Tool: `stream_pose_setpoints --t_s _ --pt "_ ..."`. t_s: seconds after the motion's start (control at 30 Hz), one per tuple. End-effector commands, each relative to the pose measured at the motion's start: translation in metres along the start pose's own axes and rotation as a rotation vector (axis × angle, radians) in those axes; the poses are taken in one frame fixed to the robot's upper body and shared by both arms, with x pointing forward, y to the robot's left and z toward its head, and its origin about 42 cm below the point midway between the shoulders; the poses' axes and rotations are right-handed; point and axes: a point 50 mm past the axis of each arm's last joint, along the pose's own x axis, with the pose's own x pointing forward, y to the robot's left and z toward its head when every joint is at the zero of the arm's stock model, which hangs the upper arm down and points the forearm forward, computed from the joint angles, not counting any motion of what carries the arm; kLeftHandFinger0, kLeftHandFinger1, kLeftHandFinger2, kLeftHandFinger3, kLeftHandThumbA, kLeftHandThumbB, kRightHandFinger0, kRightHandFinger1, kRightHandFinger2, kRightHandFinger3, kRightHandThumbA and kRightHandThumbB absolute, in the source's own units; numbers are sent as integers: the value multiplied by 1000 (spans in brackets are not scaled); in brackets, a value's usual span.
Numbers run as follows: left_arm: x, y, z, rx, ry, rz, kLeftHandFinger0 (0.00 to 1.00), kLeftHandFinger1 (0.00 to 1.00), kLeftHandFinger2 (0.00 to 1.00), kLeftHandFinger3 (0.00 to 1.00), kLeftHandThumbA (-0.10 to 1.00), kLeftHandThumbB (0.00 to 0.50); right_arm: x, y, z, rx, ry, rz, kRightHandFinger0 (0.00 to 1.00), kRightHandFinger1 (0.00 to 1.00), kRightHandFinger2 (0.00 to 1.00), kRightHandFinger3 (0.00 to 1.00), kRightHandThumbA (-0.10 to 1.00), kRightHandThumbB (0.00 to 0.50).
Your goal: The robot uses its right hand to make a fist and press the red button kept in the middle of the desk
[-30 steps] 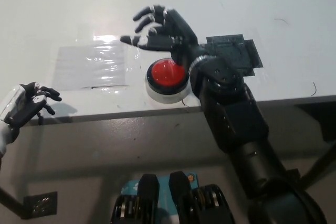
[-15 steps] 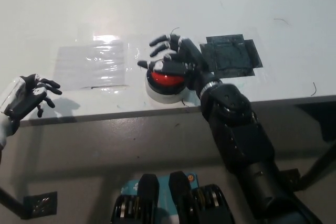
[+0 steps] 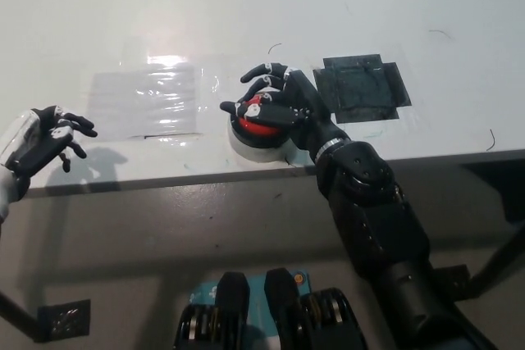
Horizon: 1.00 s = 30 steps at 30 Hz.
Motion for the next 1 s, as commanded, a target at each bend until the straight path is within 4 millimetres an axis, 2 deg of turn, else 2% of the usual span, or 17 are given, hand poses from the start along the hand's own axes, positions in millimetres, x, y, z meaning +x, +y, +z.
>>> stream_pose_setpoints --t_s 0.0,0.03,0.13,0.4,0.53,0.63,0.7,0.77,0.8,0.83,0.87,0.9,0.93,0.97 --pt "7 17 20 44 -55 6 221 341 482 605 508 0 -9 -13 -24 11 105 -33 0 0 290 416 1000 180" --pt "6 16 20 38 -53 9 199 330 471 599 501 0 -9 -13 -24 5 113 -32 0 0 292 439 1000 202" --pt "5 15 18 35 -50 11 191 325 472 603 487 0 -9 -12 -25 -6 124 -28 0 0 296 447 1000 206" --pt "2 12 17 33 -44 14 186 319 451 585 488 0 -7 -9 -23 -2 120 -26 0 0 284 410 1000 196" --pt "0 10 15 21 -42 20 140 303 437 570 478 0 -6 -7 -17 -9 109 -24 0 0 285 424 1000 206" --pt "-1 10 13 18 -37 16 151 302 432 568 477 0 -5 -6 -13 -9 97 -18 0 0 285 434 1000 199" --pt "-1 10 12 21 -36 11 159 310 443 577 489 0 -1 -4 5 -7 51 -2 0 0 292 417 1000 186" --pt "-4 10 9 22 -31 11 158 310 442 575 493 0 0 -3 10 -11 33 7 0 0 299 419 1000 169" --pt "-4 10 8 22 -29 10 155 303 434 567 505 0 2 -2 29 -20 -7 14 0 0 315 420 1000 175" --pt "-5 9 6 21 -25 10 155 303 434 567 507 0 2 -2 27 -19 -2 15 0 0 315 420 1000 176" --pt "-5 9 6 19 -26 13 161 307 433 567 507 0 3 -3 41 -13 -34 17 0 0 319 423 1000 182" --pt "-6 9 7 17 -26 17 161 307 433 568 505 0 4 -4 58 11 -64 19 0 0 310 419 1000 212" --pt "-7 9 5 16 -18 15 160 307 433 567 503 0 4 -4 68 17 -79 20 0 0 303 415 1000 208" --pt "-7 9 5 16 -18 15 160 308 434 567 502 0 3 -4 68 17 -78 20 0 0 301 413 1000 209"
